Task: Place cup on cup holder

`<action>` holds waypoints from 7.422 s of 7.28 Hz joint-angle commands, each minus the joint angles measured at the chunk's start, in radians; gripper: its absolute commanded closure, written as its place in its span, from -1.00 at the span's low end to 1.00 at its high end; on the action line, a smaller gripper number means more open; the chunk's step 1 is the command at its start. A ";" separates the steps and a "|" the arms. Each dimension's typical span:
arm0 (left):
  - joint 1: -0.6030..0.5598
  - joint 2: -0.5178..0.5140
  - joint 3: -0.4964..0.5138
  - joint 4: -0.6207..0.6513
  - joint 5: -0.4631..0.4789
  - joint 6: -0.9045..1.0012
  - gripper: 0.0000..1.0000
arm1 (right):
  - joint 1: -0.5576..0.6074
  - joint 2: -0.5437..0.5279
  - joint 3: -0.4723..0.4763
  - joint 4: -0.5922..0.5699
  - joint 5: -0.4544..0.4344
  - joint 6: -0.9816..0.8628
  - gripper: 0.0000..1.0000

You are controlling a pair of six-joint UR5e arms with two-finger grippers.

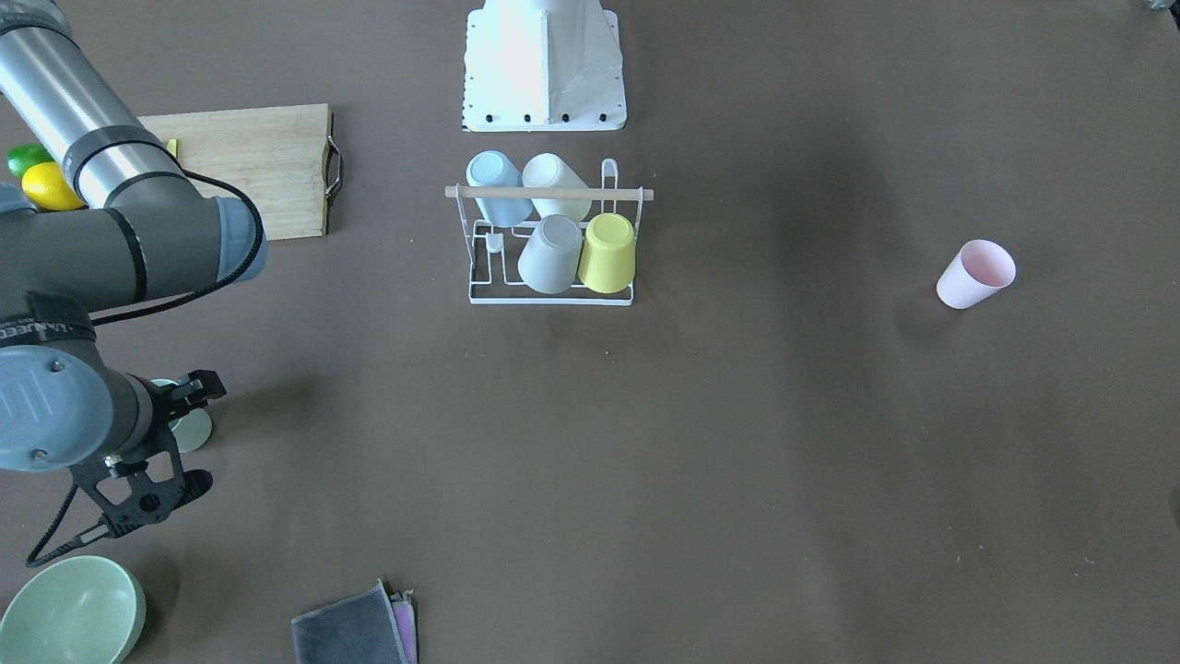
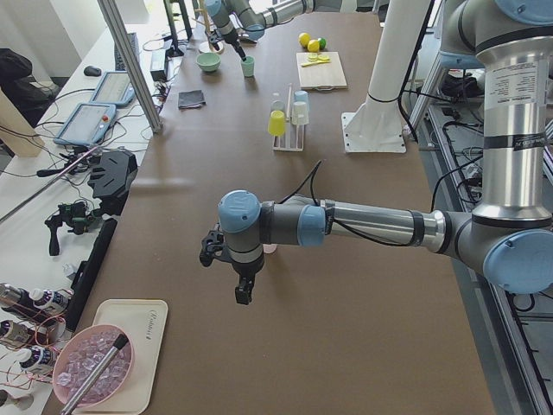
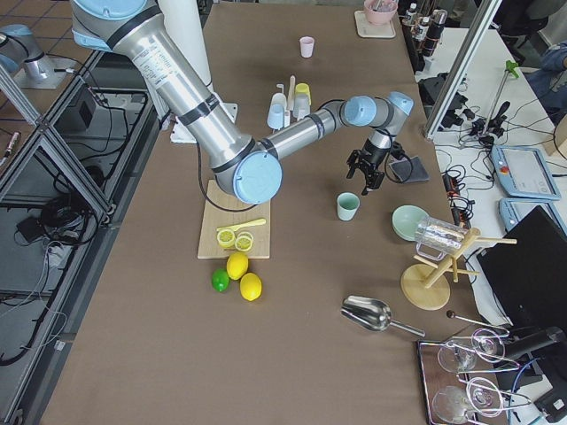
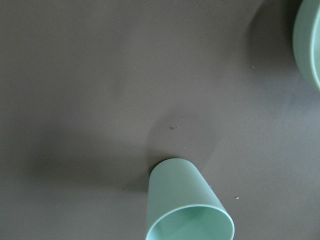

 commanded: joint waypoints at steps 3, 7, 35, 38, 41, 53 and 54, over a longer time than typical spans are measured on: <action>0.096 -0.264 0.070 0.278 0.058 0.000 -0.96 | -0.100 0.066 -0.101 -0.002 -0.195 -0.276 -1.00; 0.239 -0.478 0.083 0.552 0.265 0.003 -0.96 | -0.212 0.055 -0.112 -0.047 -0.354 -0.378 -1.00; 0.502 -0.567 0.627 0.497 -0.059 -0.008 -0.95 | -0.251 -0.028 -0.170 0.025 -0.629 -0.581 0.03; 0.513 -0.567 0.629 0.519 -0.061 0.001 -0.95 | -0.249 -0.012 -0.152 -0.010 -0.633 -0.590 1.00; 0.527 -0.567 0.656 0.540 -0.062 0.075 -0.95 | -0.226 0.000 -0.068 -0.038 -0.618 -0.573 1.00; 0.552 -0.588 0.669 0.609 -0.070 0.081 -0.73 | -0.103 -0.104 0.271 0.036 -0.397 -0.509 1.00; 0.550 -0.588 0.663 0.620 -0.070 0.081 0.05 | -0.091 -0.144 0.329 0.041 -0.400 -0.509 1.00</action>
